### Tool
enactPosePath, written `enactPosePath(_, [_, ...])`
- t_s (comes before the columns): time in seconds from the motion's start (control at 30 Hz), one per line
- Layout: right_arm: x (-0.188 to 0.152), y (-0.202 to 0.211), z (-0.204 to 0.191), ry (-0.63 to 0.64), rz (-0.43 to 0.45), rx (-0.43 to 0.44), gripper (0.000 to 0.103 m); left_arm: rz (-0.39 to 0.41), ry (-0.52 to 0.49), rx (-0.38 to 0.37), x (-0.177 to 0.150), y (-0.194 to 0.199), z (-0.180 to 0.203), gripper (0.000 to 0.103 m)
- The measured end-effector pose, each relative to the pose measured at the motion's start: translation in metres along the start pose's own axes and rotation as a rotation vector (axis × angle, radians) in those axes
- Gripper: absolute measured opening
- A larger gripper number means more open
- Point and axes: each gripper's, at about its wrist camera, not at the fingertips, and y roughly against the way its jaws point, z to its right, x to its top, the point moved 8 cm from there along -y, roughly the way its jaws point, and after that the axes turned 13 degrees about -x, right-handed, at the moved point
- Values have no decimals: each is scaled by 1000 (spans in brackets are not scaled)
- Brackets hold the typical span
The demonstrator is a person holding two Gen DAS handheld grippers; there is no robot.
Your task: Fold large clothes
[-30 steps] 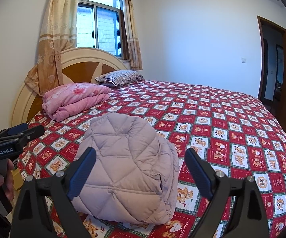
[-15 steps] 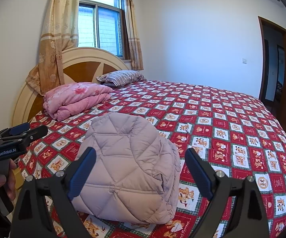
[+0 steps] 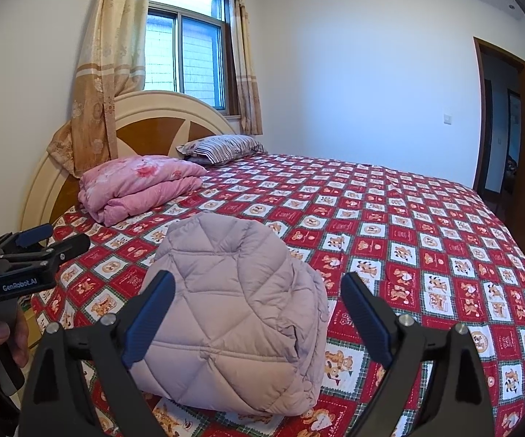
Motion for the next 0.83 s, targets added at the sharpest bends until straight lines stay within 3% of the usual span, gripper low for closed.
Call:
enactPosePath(0.17, [0,0,-1,5,0,-2,95,-17,60,-14,-4,-6,-7,102])
enactPosePath(0.3, [0,0,-1,7,-2,-1,95,-10,77,35,-4,-6,-13,102])
enactPosePath(0.53, [-4,0,0,10,-7,8,95,49,32,50,-1,1,-11,102])
enactPosePath(0.83, [-8,0,0,14,-11,12,95,54,-18,51,-1,-1,-2,102])
